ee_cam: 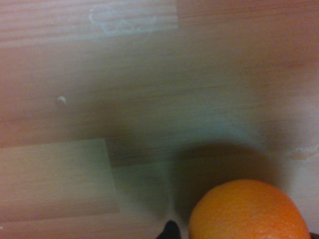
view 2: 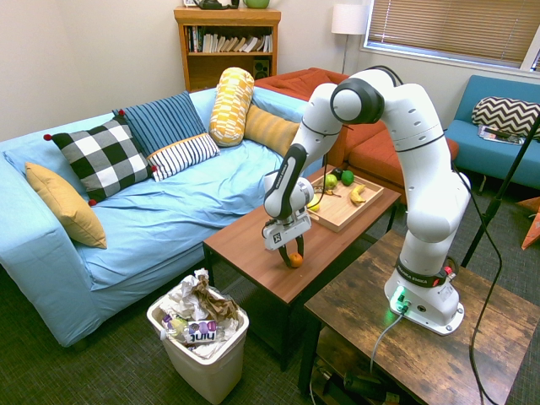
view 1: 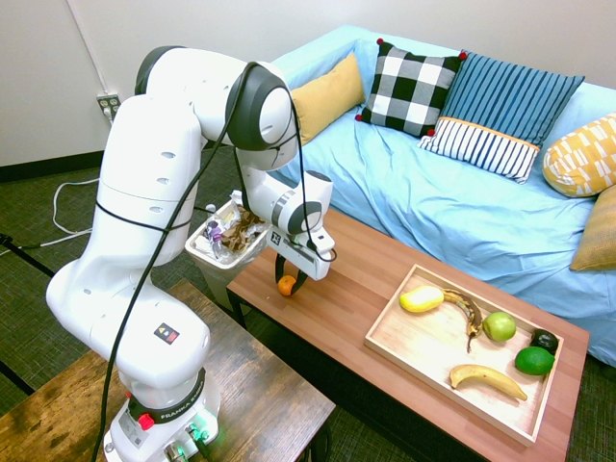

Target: Put the tangerine in the tray

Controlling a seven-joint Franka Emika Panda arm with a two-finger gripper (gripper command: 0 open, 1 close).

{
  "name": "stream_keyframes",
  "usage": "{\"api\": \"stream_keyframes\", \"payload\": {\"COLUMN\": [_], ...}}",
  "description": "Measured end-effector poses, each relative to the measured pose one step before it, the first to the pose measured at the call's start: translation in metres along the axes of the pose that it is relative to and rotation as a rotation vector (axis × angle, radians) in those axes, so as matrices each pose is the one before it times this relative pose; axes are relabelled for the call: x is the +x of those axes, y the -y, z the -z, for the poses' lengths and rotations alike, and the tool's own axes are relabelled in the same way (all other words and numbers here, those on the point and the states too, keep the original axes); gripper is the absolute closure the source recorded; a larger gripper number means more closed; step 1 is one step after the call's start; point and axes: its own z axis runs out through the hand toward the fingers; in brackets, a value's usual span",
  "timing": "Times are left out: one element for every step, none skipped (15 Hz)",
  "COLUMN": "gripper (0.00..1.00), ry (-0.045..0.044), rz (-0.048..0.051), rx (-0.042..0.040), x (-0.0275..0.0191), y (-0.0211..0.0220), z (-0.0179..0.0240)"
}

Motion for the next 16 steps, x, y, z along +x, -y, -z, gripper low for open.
{"api": "stream_keyframes", "payload": {"gripper": [1.0, 1.0, 1.0, 1.0, 1.0, 1.0, 1.0, 1.0, 1.0, 1.0, 1.0, 1.0, 1.0, 1.0, 1.0, 1.0], "ry": [-0.00013, -0.00262, -0.00744, -0.01016, -0.00976, -0.01307, -0.01404, -0.01288, -0.01451, -0.01153, -0.00984, -0.00873, -0.00543, -0.00673, -0.01061, -0.01792], "rz": [0.00095, -0.00053, -0.00149, -0.00523, -0.00971, -0.0145, -0.02075, -0.02744, -0.03192, -0.03127, -0.03302, -0.03873, -0.03653, -0.0341, -0.03528, -0.03739], "rx": [0.0034, 0.00489, 0.00964, 0.01405, 0.01667, 0.02457, 0.02785, 0.0289, 0.03234, 0.02835, 0.02385, 0.01859, 0.0109, 0.00841, 0.00876, 0.01023], "x": [0.00118, 0.00115, 0.00301, 0.00481, 0.00625, 0.00843, 0.01144, 0.01402, 0.01648, 0.01938, 0.0205, 0.02185, 0.02079, 0.01925, 0.01822, 0.01879], "y": [-0.00042, -0.00023, -0.00098, -0.00266, -0.00489, -0.00804, -0.01181, -0.015, -0.01743, -0.01806, -0.01764, -0.01891, -0.01806, -0.01638, -0.01428, -0.01184], "z": [0.00146, 0.00277, 0.00773, 0.0134, 0.01771, 0.02239, 0.02279, 0.02229, 0.02056, 0.01804, 0.01469, 0.00989, 0.00477, 0.00153, 0.00044, -0.0006]}}
